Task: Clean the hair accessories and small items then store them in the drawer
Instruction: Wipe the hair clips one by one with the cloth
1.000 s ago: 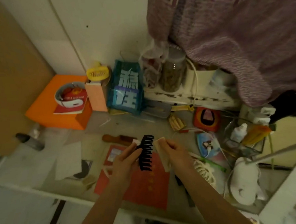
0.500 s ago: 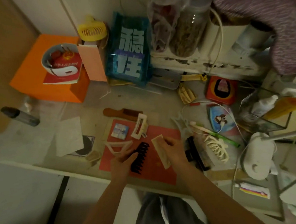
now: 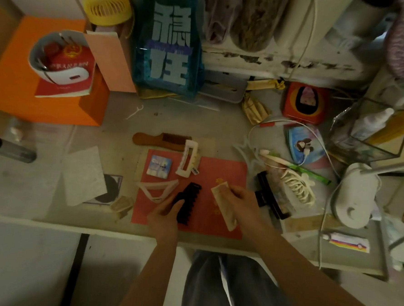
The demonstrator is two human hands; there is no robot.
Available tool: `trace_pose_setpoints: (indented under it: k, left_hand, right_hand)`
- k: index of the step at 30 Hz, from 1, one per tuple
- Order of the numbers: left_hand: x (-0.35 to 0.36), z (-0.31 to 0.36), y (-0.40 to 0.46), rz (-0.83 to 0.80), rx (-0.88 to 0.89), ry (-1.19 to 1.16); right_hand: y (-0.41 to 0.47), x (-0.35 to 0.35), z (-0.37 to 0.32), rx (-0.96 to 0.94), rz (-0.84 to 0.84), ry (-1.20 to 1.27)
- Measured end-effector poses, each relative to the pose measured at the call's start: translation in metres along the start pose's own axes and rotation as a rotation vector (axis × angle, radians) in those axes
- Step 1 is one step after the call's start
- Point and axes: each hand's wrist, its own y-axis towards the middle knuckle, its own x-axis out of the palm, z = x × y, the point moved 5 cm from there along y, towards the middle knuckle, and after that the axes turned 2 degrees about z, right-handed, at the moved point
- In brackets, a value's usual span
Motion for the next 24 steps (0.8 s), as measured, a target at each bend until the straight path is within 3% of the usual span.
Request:
trace_pose_setpoints:
  k: [10,15,20,24]
  left_hand:
    - [-0.002,0.030,-0.013,0.009,0.125,0.051]
    - [0.037,0.048,-0.031,-0.227,0.257,0.210]
    - [0.098,0.047,-0.060,-0.519,0.154,0.377]
    - [0.137,0.046,-0.081,-0.669,0.174,0.470]
  right_hand:
    - [-0.011,-0.030,-0.010,-0.041,0.031,0.075]
    - [-0.018,-0.074,-0.014,-0.117,0.159,-0.012]
    - [-0.023,-0.128,-0.006,-0.109,0.306,0.051]
    - [-0.019,-0.156,0.007,-0.107,0.288,0.022]
